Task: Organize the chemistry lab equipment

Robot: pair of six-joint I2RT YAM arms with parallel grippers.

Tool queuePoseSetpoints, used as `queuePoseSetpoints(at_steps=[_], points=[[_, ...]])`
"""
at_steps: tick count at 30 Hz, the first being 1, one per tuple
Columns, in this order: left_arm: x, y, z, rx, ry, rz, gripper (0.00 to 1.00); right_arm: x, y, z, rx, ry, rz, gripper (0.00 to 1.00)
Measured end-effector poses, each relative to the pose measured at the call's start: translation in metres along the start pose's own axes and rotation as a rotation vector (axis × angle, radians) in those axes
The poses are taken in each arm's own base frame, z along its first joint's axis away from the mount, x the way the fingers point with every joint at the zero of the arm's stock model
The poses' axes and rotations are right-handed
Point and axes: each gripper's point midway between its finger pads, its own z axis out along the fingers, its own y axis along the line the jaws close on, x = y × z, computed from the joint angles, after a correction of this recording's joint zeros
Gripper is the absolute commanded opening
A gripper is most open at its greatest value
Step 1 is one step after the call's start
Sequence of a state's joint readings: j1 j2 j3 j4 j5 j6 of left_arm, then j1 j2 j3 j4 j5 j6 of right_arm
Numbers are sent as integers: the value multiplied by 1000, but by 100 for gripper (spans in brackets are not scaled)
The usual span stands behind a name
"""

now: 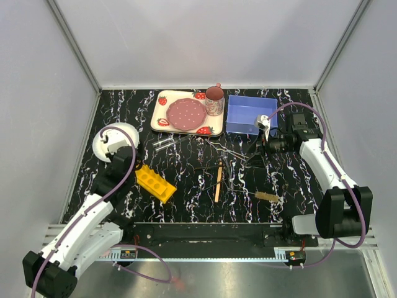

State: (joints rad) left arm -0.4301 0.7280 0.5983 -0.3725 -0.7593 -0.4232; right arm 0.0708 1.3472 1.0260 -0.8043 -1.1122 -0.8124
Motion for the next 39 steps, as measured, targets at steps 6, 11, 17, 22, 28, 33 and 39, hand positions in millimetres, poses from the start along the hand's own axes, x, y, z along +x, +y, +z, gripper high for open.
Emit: queuePoseSetpoints(at_steps=[6, 11, 17, 22, 28, 33, 39], points=[[16, 0, 4, 4, 23, 10, 9, 0, 0, 0, 0, 0, 0, 76], [30, -1, 8, 5, 43, 11, 11, 0, 0, 0, 0, 0, 0, 76], [43, -1, 12, 2, 65, 4, 13, 0, 0, 0, 0, 0, 0, 76], [45, -3, 14, 1, 66, -8, 18, 0, 0, 0, -1, 0, -1, 76], [45, -3, 14, 0, 65, -18, 20, 0, 0, 0, -1, 1, -1, 76], [45, -3, 14, 0, 65, -18, 20, 0, 0, 0, -1, 1, -1, 76], [46, -2, 14, -3, 66, -4, 20, 0, -1, 0, 0, 0, -1, 76]])
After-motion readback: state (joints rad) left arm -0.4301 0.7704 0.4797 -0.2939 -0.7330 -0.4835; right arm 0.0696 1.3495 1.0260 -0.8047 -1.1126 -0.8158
